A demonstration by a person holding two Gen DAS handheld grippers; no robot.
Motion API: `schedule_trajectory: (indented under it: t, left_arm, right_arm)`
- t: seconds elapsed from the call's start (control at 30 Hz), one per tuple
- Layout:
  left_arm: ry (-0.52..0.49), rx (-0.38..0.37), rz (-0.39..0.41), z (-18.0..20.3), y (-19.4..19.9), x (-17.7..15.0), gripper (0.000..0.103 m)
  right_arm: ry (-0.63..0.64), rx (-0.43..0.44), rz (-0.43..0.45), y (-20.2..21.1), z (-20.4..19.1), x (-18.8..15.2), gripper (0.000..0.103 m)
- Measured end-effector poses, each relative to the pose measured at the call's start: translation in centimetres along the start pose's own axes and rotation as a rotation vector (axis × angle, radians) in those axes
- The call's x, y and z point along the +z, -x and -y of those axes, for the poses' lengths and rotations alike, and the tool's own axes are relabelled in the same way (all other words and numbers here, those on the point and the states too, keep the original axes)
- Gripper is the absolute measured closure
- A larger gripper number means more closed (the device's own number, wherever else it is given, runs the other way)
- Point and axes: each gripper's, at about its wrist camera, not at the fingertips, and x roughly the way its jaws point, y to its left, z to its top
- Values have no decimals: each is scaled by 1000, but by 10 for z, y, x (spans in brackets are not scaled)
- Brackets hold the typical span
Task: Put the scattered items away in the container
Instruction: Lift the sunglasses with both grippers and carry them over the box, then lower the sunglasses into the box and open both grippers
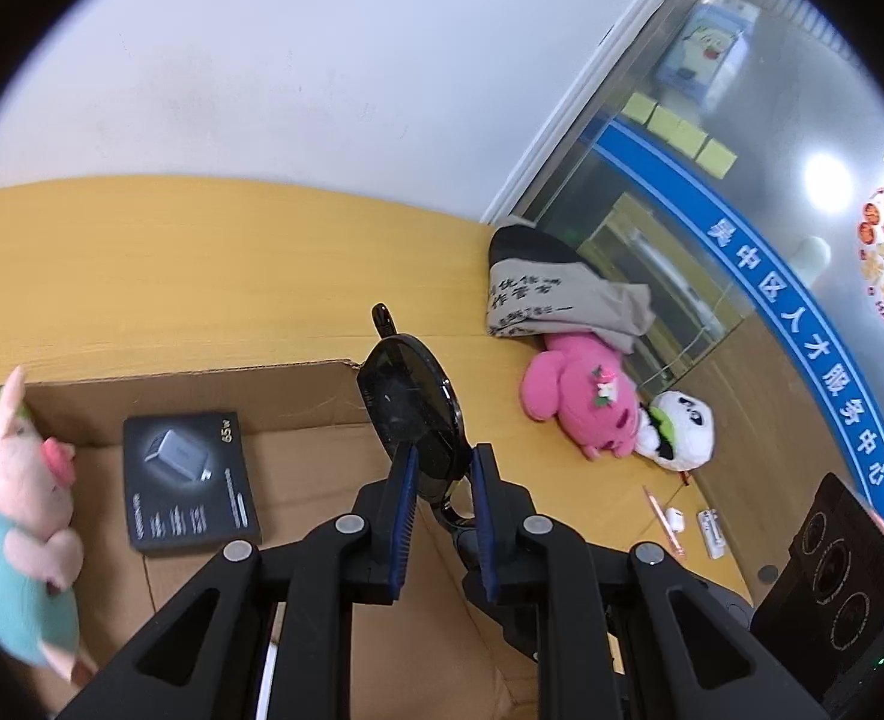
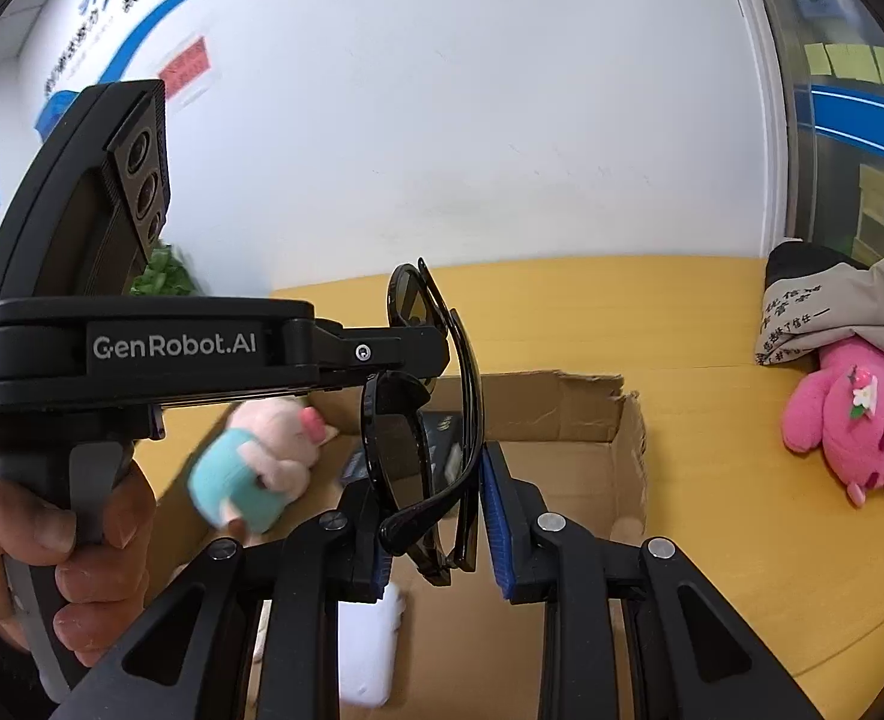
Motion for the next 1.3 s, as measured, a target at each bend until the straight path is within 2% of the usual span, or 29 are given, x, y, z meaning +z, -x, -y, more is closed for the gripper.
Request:
schedule_trajectory:
  t: [0.27, 0.47, 0.63, 0.8, 0.83, 0.9, 0.97, 1.03, 1.1, 1.17, 1.2, 1.27, 1.3]
  left_arm:
    - [36, 43, -144, -36, -70, 18, 87]
    - [106, 41, -256, -68, -117, 0, 87]
    - [133, 69, -350, -82, -144, -21, 87]
    - [113, 86, -357, -77, -149, -24, 86]
    - [130, 78, -356, -76, -147, -24, 86]
    - [134, 75, -331, -75, -138, -21, 83]
    - [99, 99, -283, -66, -118, -19, 70]
    - [63, 104, -206, -56, -87, -18, 61]
    - [15, 121, -86, -42, -38, -21, 49]
    - [-28, 169, 35, -31, 12, -30, 36]
    - [-53, 202, 96, -26, 38, -37, 34]
    - [-108, 295, 221, -13, 92, -58, 23]
    - [-129, 338, 269, -9, 114, -70, 22]
  right_arm:
    - [-116, -14, -118, -74, 31, 1, 76]
    - [-191, -40, -280, -122, 50, -17, 76]
    - [-235, -43, -416, -151, 65, -38, 76]
    - [-240, -49, -483, -165, 66, -55, 76]
    - [-239, -53, -489, -165, 65, -56, 73]
    - [-237, -56, -495, -160, 64, -56, 69]
    - [-209, -70, -483, -149, 61, -53, 54]
    - [-157, -98, -436, -127, 54, -47, 20]
    - [-107, -118, -364, -98, 47, -43, 9]
    - [-80, -110, -280, -61, 42, -45, 6]
    - [-75, -98, -241, -43, 40, -48, 4]
    - [-67, -78, -148, -2, 35, -59, 1]
    - [-57, -70, -103, 14, 32, -65, 0]
